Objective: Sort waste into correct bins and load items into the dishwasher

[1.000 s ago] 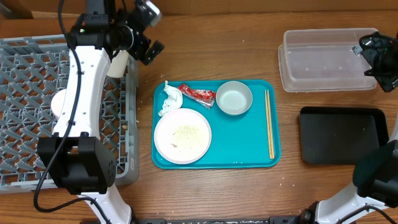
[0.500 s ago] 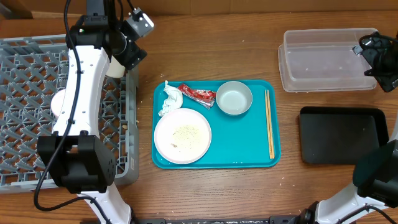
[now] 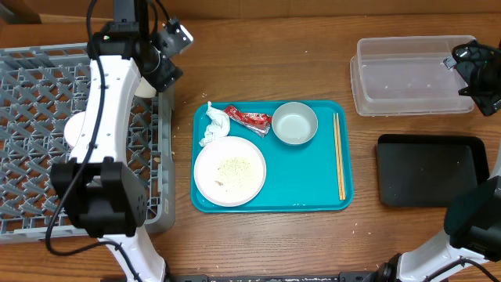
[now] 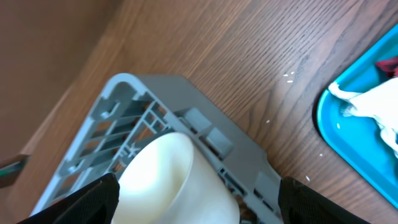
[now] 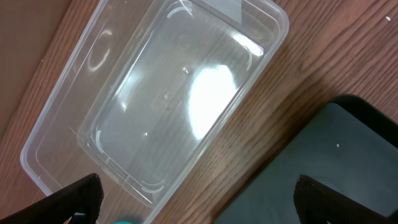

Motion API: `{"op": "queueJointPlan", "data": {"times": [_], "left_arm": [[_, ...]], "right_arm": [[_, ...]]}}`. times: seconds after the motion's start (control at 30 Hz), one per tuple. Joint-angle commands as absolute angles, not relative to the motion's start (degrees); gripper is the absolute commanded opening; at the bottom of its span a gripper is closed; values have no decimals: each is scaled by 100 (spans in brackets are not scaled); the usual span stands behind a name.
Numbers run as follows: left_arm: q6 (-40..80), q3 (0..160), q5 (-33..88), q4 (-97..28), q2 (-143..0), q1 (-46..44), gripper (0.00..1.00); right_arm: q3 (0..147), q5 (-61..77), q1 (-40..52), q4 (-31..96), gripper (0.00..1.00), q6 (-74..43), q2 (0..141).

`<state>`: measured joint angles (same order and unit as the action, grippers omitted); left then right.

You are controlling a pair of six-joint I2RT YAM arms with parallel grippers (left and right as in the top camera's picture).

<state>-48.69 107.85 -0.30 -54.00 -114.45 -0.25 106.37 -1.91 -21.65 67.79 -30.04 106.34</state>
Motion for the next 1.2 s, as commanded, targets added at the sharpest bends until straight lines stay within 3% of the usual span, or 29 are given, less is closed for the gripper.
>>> {"op": "queueJointPlan", "data": {"times": [0.0,0.27,0.5,0.73,0.93,1.17], "left_arm": [[-5017,10774,-115,-5247,-11826,12,83],[-4919,10774,-261,-5129,-12143,10,78],[-4582,10777,-360,-5074,-11942,38,52],[-4364,10777,-340,-5070,-11638,45,35],[-4075,10777,-338,-5100,-11428,40,4],[-4064,10777,-123,-5345,-11397,108,4]], "right_arm": [[10656,-228,-2171,6761,100,-3037,10630],[10656,-228,-2171,6761,100,-3037,10630],[10656,-228,-2171,6761,100,-3037,10630],[10656,-228,-2171,6759,100,-3037,10630],[10656,-228,-2171,6759,100,-3037,10630],[10656,-228,-2171,6759,100,-3037,10630]]}}
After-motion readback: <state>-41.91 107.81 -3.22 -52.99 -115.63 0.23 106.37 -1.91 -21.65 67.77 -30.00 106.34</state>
